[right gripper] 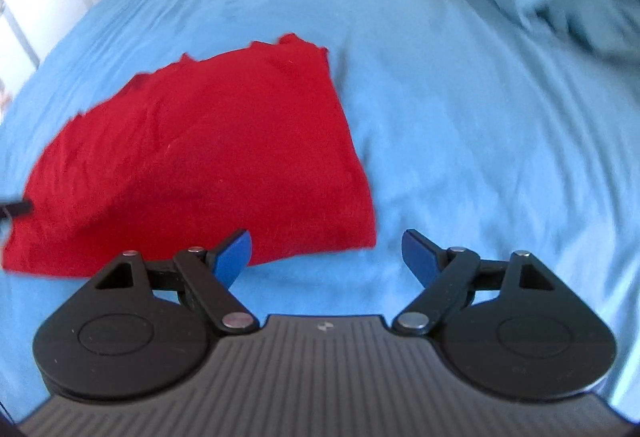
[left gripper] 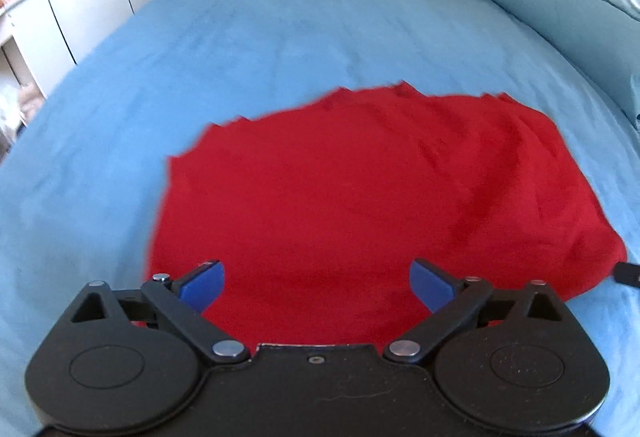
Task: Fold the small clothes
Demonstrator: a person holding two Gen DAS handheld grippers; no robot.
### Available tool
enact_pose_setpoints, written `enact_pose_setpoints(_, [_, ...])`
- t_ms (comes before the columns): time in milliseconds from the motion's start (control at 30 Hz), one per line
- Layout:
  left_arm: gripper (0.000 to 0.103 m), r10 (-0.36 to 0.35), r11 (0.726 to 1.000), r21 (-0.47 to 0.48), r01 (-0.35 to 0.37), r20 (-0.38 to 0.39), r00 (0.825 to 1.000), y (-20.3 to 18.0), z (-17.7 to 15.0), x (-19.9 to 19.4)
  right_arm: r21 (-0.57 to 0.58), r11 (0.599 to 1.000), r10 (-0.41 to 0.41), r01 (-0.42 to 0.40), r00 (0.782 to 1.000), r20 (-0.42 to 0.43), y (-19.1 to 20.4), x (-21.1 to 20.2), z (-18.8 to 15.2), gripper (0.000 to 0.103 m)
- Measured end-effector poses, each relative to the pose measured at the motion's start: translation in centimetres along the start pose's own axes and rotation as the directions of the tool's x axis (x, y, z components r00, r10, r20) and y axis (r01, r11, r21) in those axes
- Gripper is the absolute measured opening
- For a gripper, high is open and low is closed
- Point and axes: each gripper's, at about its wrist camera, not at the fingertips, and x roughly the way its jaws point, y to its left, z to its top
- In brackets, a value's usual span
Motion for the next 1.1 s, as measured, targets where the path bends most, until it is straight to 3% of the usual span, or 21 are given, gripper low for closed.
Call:
enact_pose_setpoints(267, [0.101, 0.020, 1.000, -0.020, -0.020, -0.003, 1.000, -2.2, 0.9, 4.0, 0.261, 0.964, 0.034, -0.051, 0.997, 0.071, -1.5, 2.8, -1.6, 0.094])
enact_pose_setpoints(400, [0.103, 0.079, 0.997, -0.023, -0.079, -0.032, 0.996, -1.6, 1.3, 6.7, 0.257, 0.965, 0.015, -0.043, 0.994, 0.110, -1.2, 3.7, -1.4, 0.090])
enact_pose_setpoints(467, [0.103, 0.057, 0.994, -0.094, -0.063, -0.071, 0.996, -0.2, 1.8, 8.2, 0.254, 0.966, 0.015, -0.045, 0.993, 0.120, -1.0, 3.9, -1.1, 0.090])
enact_pose_setpoints(533, [0.100, 0.042, 0.986, -0.159, -0.051, -0.060, 0.997, 0.4, 2.2, 7.7, 0.247, 0.968, 0.009, -0.040, 0.992, 0.123, -0.9, 4.1, -1.0, 0.088])
enact_pose_setpoints(667, [0.100, 0.020, 0.993, -0.113, -0.020, -0.001, 1.000, -1.2, 2.6, 5.1, 0.260, 0.965, -0.002, -0.033, 0.991, 0.131, -0.8, 4.3, -1.2, 0.084])
enact_pose_setpoints(800, [0.100, 0.042, 0.997, -0.064, -0.044, -0.034, 0.999, -2.3, 2.6, 6.4, 0.267, 0.964, -0.015, -0.019, 0.992, 0.126, -0.6, 4.6, -1.2, 0.083])
enact_pose_setpoints(900, [0.103, 0.037, 0.993, -0.112, -0.045, -0.071, 0.997, -2.0, 2.0, 8.1, 0.243, 0.970, -0.023, -0.009, 0.992, 0.128, -0.3, 5.0, -0.8, 0.082])
enact_pose_setpoints(967, [0.103, 0.028, 0.992, -0.125, -0.036, -0.063, 0.998, -1.8, 1.6, 8.7, 0.215, 0.977, -0.027, -0.001, 0.992, 0.127, 0.1, 5.0, -0.5, 0.074])
enact_pose_setpoints(1000, [0.103, 0.032, 0.992, -0.123, -0.039, -0.056, 0.998, -1.9, 1.5, 8.7, 0.195, 0.981, -0.022, -0.003, 0.992, 0.124, 0.3, 5.0, -0.4, 0.064])
enact_pose_setpoints(1033, [0.103, 0.036, 0.992, -0.122, -0.043, -0.057, 0.998, -2.0, 1.5, 8.7, 0.179, 0.984, -0.007, -0.014, 0.993, 0.118, 0.6, 5.0, -0.2, 0.048])
enact_pose_setpoints(1100, [0.103, 0.037, 0.991, -0.127, -0.045, -0.063, 0.997, -1.8, 1.6, 8.8, 0.164, 0.986, 0.008, -0.024, 0.995, 0.096, 1.3, 5.1, 0.1, 0.035])
